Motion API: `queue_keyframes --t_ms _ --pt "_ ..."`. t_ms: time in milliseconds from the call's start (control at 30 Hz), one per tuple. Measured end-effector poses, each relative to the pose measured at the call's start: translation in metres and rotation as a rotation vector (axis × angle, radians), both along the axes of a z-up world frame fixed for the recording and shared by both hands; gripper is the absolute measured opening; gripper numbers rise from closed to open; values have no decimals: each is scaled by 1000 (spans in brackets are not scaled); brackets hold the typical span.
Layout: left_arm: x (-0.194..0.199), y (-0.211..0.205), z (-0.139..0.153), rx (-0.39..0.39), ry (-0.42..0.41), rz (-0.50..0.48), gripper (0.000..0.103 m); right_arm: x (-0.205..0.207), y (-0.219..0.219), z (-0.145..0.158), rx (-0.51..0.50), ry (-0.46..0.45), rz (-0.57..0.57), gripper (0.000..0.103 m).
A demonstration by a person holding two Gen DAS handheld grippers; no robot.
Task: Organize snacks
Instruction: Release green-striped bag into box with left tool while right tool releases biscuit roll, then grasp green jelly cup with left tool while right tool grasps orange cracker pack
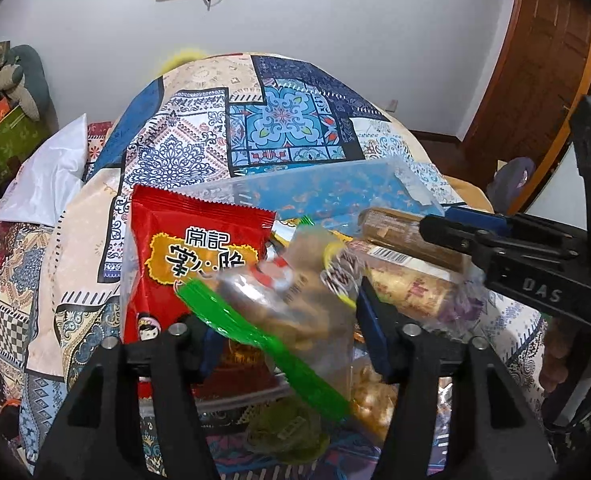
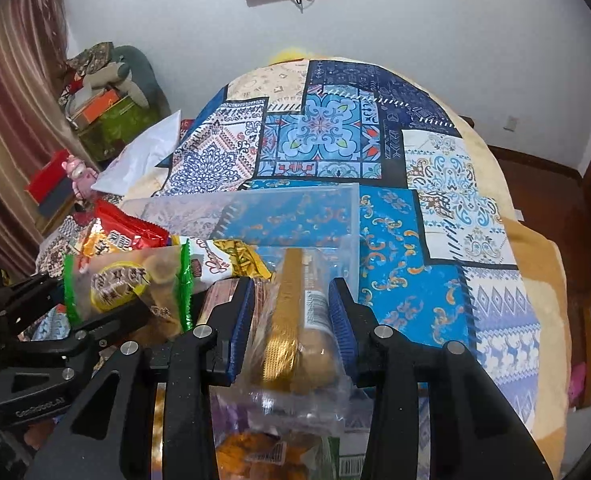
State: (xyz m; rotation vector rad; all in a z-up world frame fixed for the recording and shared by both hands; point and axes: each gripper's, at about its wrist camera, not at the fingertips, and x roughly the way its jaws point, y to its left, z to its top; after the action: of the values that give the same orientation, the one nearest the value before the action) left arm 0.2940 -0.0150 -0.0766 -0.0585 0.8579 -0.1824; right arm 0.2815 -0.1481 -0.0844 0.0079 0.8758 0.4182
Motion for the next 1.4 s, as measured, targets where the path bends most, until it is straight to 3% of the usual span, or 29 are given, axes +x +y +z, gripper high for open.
queue_keyframes --t_ms 267,400,567,967,1400 --pt "-21 5 24 -3 -31 19 65 -29 -7 27 -4 -52 20 38" --pt "-38 8 36 8 -47 29 69 -47 -14 35 -5 -73 19 44" --pt "-60 11 35 47 -29 35 71 -70 -26 37 -7 -74 9 46" --pt "-95 22 -24 46 114 45 72 -102 -45 0 18 34 -8 50" --pt "-68 5 -63 21 171 39 72 -96 -27 -45 31 135 19 53"
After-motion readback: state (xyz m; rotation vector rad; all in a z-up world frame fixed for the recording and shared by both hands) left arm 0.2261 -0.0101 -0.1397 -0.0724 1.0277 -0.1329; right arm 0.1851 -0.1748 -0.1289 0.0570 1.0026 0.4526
